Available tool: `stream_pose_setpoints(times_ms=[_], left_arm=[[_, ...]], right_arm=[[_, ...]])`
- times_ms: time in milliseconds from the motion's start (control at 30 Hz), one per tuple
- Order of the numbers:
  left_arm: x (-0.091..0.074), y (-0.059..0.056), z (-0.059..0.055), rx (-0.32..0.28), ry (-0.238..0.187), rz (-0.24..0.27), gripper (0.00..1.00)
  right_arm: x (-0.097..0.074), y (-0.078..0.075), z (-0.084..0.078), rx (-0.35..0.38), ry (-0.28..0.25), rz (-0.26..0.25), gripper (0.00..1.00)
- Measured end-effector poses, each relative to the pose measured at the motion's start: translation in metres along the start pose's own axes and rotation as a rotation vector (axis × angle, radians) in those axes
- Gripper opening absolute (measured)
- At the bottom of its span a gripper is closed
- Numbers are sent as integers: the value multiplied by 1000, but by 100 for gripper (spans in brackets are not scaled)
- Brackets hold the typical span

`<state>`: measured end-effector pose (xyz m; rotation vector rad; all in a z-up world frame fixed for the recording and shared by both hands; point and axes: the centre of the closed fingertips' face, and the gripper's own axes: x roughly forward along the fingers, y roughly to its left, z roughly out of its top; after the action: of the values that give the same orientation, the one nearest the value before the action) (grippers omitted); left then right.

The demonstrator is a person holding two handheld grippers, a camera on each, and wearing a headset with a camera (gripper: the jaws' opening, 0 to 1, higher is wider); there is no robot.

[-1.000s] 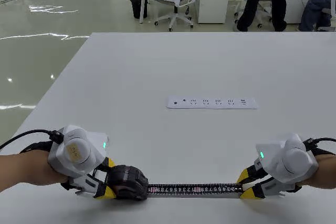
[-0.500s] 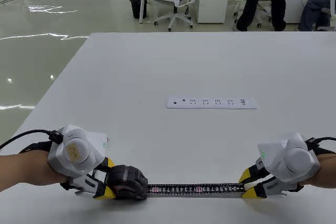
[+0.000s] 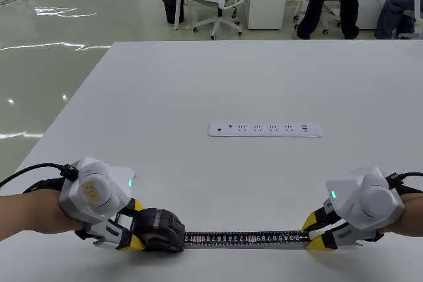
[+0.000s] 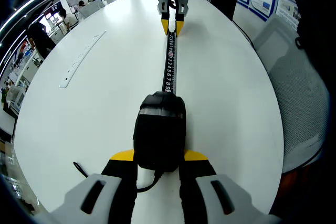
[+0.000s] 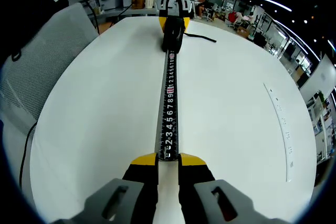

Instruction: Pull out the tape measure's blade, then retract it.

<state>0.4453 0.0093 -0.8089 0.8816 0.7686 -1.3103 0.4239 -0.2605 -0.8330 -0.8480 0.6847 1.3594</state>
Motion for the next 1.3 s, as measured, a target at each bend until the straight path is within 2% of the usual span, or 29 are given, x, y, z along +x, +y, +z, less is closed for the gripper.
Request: stream_pose_setpoints(times_ms=[867,1000,1200,1300], left_arm=[[0,1,0,0,2,1,25],[1,2,1,-15,-2,1,25],[1,3,1,-18,5,-11,26],[1,3,1,-12,0,-19,26]], right_arm=[[-4,1,-5,3,11,-1,13],[-4,1,-6,13,15,0,13],[-4,0,-6,33,27,1,15],[-3,0,-5,20,30,3,15]])
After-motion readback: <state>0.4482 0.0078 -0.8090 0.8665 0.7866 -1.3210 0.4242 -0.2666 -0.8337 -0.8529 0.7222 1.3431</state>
